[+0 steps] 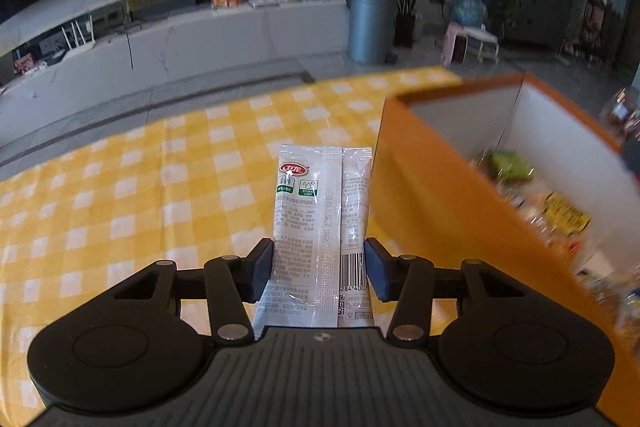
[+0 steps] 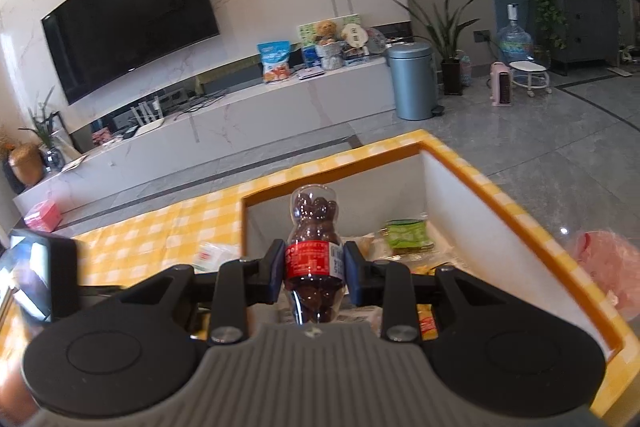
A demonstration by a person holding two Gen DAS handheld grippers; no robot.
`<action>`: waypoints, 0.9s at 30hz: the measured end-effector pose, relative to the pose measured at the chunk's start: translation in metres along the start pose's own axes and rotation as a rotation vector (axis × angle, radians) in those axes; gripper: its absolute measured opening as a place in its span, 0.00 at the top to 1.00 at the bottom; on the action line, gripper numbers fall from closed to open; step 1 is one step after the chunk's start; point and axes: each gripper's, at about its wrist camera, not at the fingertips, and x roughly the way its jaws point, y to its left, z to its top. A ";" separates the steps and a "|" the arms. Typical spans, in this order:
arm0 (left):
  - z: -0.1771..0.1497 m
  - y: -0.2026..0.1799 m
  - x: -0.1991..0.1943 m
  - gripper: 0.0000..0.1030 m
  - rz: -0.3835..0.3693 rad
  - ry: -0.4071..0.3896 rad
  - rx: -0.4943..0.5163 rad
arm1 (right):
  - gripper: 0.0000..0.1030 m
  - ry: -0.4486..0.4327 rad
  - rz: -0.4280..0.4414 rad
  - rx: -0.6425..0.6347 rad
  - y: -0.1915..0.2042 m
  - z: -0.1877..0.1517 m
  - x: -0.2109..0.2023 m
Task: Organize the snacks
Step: 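Open both grippers over the orange box to drop the cola and white bar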
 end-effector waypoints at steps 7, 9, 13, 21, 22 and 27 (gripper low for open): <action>0.025 -0.023 -0.047 0.46 -0.004 -0.130 -0.040 | 0.71 0.048 -0.112 0.071 -0.040 0.004 0.023; 0.031 -0.032 -0.052 0.46 -0.040 -0.146 -0.055 | 0.71 0.071 -0.089 0.123 -0.055 0.003 0.034; 0.039 -0.048 -0.047 0.46 -0.166 -0.130 -0.100 | 0.71 0.130 -0.085 0.220 -0.080 0.003 0.054; 0.041 -0.093 -0.019 0.46 -0.254 -0.035 -0.054 | 0.46 0.059 -0.094 0.291 -0.095 0.005 0.038; 0.040 -0.097 -0.016 0.46 -0.260 -0.026 -0.048 | 0.46 0.038 -0.095 0.296 -0.098 0.005 0.031; 0.033 -0.114 -0.004 0.41 -0.269 -0.010 -0.019 | 0.46 -0.034 -0.095 0.345 -0.110 0.007 0.012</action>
